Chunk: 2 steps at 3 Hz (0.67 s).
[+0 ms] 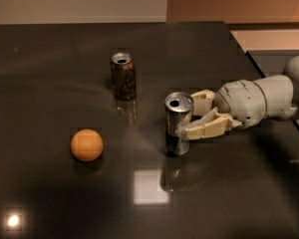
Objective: Place redbull can upright
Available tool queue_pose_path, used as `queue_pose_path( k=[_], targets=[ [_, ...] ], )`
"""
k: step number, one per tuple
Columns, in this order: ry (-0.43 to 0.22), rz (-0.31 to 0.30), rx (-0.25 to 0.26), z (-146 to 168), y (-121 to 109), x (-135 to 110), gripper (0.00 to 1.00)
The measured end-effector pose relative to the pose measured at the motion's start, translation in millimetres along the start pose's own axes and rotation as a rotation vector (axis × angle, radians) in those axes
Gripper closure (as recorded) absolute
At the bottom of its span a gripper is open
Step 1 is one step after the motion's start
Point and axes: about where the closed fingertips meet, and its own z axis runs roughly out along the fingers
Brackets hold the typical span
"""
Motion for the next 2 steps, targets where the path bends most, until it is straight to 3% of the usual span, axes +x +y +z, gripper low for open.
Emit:
queue_pose_path(
  k=[1, 2],
  targets=[
    [-0.016, -0.002, 0.008, -1.4, -0.6, 7.6, 1.00],
    [-0.022, 0.005, 0.012, -1.2, -1.8, 14.6, 0.83]
  ],
)
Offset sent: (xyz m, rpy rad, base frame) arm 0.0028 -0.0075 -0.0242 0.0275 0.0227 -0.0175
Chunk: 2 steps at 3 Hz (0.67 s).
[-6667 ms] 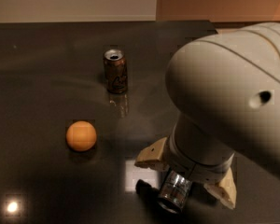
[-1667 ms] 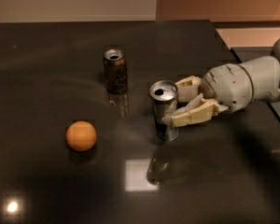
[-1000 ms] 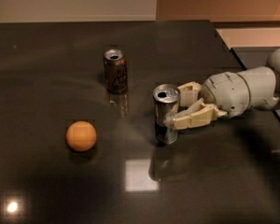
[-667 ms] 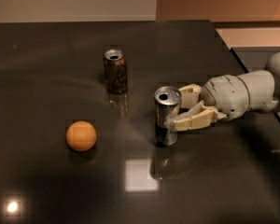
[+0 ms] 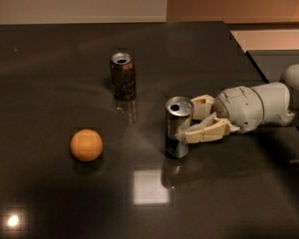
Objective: Place redbull can upright
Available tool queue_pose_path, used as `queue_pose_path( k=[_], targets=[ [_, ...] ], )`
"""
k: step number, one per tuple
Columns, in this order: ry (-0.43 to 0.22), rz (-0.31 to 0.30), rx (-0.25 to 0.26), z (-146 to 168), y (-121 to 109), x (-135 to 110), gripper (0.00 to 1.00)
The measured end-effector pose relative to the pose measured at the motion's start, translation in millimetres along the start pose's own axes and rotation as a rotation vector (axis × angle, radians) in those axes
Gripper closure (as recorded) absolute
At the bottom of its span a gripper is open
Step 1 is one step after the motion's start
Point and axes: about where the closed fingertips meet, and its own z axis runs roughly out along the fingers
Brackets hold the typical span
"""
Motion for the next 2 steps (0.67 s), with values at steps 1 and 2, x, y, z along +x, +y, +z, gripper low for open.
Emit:
queue_pose_path(
  k=[1, 2],
  targets=[
    [-0.016, 0.015, 0.003, -2.0, -2.4, 6.6, 0.60],
    [-0.016, 0.014, 0.002, -0.1, -3.3, 6.1, 0.37]
  ],
)
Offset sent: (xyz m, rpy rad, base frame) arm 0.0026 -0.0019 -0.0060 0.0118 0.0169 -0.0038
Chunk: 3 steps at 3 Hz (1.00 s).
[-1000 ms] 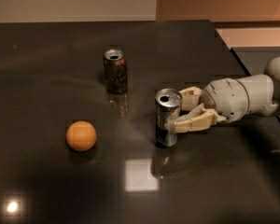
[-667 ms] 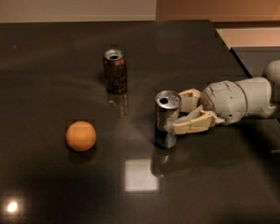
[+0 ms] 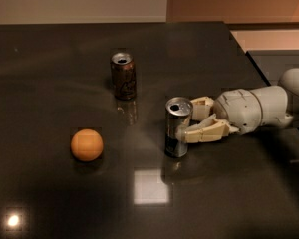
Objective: Place redbull can upright
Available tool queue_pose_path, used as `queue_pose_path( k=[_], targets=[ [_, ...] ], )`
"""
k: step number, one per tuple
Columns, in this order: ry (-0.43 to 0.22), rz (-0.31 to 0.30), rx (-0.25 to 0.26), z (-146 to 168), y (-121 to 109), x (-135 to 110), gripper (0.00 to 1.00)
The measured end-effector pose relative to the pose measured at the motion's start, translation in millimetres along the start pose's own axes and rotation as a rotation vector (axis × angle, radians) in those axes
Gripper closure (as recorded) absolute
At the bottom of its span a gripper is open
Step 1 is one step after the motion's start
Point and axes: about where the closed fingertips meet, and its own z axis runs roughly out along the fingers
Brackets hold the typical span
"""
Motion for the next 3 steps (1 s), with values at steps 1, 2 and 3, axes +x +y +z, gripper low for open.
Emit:
queue_pose_path(
  k=[1, 2, 3],
  targets=[
    [0.001, -0.002, -0.001, 2.7, -1.1, -0.9, 0.05],
    [0.002, -0.002, -0.001, 3.8, -1.6, -1.3, 0.00],
    [0.002, -0.002, -0.001, 3.8, -1.6, -1.3, 0.00]
  ],
)
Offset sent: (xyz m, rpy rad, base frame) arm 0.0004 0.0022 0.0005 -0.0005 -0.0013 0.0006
